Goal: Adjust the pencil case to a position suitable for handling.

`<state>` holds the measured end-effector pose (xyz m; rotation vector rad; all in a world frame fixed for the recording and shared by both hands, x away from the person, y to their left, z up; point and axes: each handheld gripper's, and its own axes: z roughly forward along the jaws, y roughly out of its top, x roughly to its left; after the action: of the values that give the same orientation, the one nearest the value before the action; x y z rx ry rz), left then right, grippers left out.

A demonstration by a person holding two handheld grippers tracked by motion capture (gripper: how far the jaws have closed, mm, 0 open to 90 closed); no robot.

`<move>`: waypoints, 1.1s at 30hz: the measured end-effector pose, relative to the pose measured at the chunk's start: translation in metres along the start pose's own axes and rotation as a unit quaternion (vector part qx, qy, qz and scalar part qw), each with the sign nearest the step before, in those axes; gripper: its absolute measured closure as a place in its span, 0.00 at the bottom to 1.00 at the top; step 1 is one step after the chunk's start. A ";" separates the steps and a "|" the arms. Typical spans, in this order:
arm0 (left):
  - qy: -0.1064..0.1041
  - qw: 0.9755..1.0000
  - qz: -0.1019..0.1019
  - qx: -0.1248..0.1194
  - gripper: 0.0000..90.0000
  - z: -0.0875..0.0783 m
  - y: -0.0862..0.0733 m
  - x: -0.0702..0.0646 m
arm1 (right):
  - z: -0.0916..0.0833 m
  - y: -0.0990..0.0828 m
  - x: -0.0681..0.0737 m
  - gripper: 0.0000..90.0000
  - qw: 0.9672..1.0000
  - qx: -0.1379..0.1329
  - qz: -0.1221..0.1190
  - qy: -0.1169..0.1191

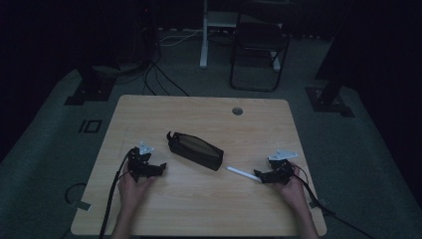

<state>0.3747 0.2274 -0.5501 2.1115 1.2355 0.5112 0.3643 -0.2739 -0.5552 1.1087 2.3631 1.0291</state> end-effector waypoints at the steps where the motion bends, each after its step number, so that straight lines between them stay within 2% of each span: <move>1: 0.000 1.000 0.000 0.000 0.03 0.000 0.000 0.000 | 0.000 0.000 0.000 0.16 1.000 0.000 0.000 0.000; 24: 0.001 1.000 -0.001 0.000 0.03 0.000 0.000 0.000 | 0.000 0.001 -0.002 0.17 1.000 -0.001 0.001 0.000; 31: 0.001 1.000 -0.001 0.000 0.03 0.000 0.000 0.000 | 0.000 0.000 -0.004 0.20 1.000 -0.004 0.008 -0.004; 33: 0.001 1.000 -0.001 0.000 0.03 0.000 0.000 0.000 | -0.001 0.000 -0.004 0.25 1.000 -0.006 0.011 -0.008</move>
<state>0.3745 0.2273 -0.5500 2.1104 1.2382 0.5120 0.3665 -0.2778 -0.5543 1.1373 2.3351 1.0361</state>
